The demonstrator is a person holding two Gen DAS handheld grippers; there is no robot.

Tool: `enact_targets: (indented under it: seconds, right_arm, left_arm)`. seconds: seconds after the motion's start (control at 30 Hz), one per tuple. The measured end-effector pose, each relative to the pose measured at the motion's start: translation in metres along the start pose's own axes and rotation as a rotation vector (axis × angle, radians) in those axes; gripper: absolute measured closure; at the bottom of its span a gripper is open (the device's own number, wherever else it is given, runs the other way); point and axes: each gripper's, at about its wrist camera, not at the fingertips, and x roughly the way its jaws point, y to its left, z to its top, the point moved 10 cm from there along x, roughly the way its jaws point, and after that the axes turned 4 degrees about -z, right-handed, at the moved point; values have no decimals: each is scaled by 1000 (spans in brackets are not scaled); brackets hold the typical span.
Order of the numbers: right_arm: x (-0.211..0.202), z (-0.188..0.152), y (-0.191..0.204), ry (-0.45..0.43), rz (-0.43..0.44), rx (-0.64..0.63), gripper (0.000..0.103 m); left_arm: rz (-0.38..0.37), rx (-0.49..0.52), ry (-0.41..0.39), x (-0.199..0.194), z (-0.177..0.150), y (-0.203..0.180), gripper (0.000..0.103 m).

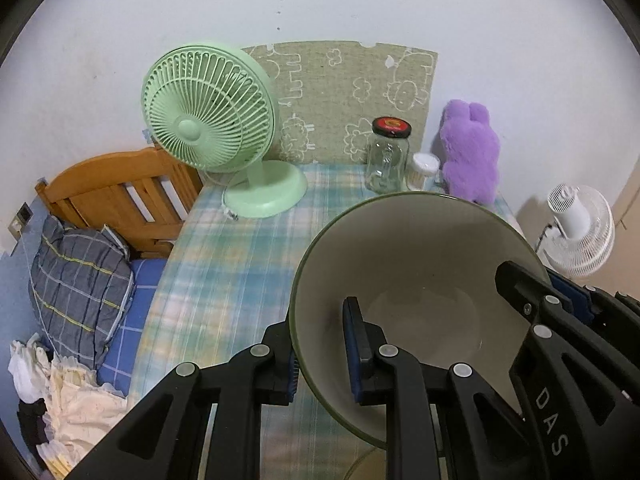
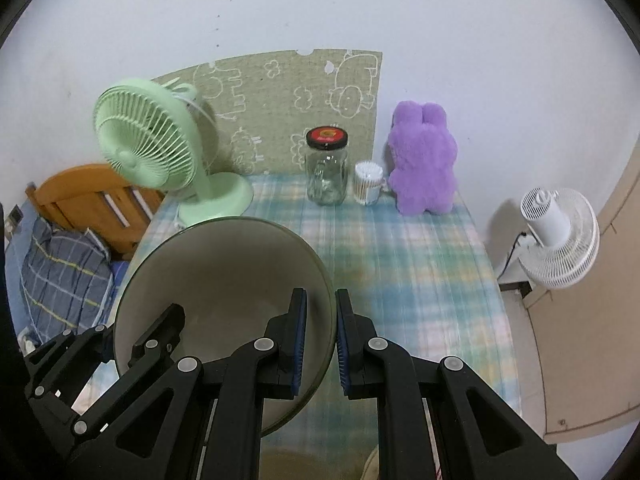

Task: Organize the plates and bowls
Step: 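Lift the floral bowl with both grippers and carry it toward the plain dish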

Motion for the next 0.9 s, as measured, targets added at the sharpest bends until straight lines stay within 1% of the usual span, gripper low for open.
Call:
enact_targets:
  seconds: [0.23, 0.43, 0.73, 0.83, 0.9]
  right_arm:
    - [-22, -40, -1, 19, -47, 16, 86]
    - [-33, -71, -6, 32, -72, 41, 86]
    - [-25, -117, -14, 97, -105, 49, 86]
    - [-21, -127, -16, 112, -112, 49, 86]
    - [-18, -132, -18, 121, -117, 49, 86]
  left_arm:
    - [-39, 48, 6, -15, -34, -6, 87]
    - [-66, 60, 26, -20, -64, -11, 87]
    - [-108, 63, 101, -4, -106, -20, 87]
    - [-137, 51, 114, 0, -116, -23, 87]
    - [-141, 57, 123, 3, -121, -25, 87]
